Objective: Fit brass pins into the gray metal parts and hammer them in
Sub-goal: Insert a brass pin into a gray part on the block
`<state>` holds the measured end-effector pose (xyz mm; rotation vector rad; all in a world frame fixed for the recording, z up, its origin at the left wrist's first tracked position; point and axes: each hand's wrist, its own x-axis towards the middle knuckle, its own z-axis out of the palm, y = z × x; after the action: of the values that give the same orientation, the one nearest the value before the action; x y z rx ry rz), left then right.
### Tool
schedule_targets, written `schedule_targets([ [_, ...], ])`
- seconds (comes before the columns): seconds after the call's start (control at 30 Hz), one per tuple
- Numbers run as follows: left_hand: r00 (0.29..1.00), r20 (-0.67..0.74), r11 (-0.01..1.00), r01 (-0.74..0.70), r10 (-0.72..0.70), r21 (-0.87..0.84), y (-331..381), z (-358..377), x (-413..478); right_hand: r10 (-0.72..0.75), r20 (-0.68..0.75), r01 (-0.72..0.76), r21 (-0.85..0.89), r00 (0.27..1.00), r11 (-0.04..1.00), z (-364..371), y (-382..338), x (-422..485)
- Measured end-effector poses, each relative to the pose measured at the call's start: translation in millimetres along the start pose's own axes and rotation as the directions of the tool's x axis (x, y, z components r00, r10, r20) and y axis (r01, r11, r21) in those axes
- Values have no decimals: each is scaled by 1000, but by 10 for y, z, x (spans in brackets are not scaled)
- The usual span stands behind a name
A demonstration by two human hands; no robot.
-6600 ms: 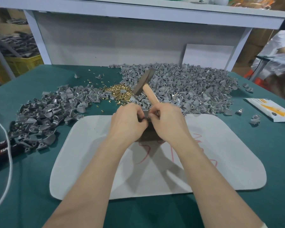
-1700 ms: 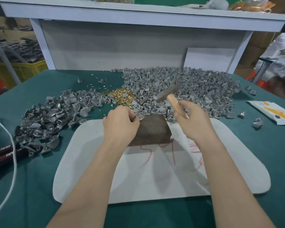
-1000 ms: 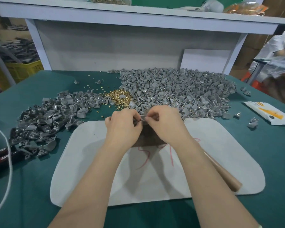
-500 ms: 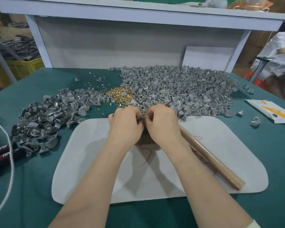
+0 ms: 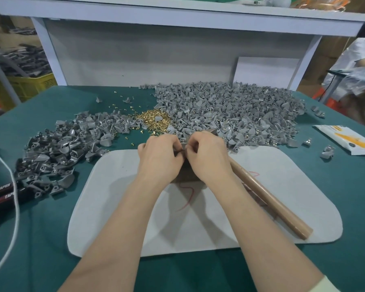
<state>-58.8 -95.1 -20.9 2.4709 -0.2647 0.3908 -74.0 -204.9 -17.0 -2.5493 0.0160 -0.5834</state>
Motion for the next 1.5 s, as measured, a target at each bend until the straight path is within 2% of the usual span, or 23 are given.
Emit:
schedule_targets([
  [0.2,1000,-6,1000,3,-3,12,-8,-7,-1,44,130,-59,113,991,992,-82,123,49],
  [0.37,1000,-11,1000,4,-4,18,0,-7,-2,45,117,-76,276,992,958,-129,180,75],
  [0.6,1000,-3,1000,-2,2,16,2,-13,-4,-79,102,61,168,992,984,-95,153,60],
  [0.73,1000,3,1000,-14,14,15,-3,-8,-6,-92,98,87,52,991,995,-70,128,67],
  [0.87,1000,14,1000,-15,15,19,-2,-18,-11,-47,69,49,-29,996,998,-33,87,61],
  [1.13,1000,20,1000,-8,8,23,25,-28,-16,26,32,-27,25,999,999,-19,47,20],
  [1.5,1000,22,1000,-8,7,29,26,-26,-16,25,45,-26,12,999,1000,-18,51,26],
])
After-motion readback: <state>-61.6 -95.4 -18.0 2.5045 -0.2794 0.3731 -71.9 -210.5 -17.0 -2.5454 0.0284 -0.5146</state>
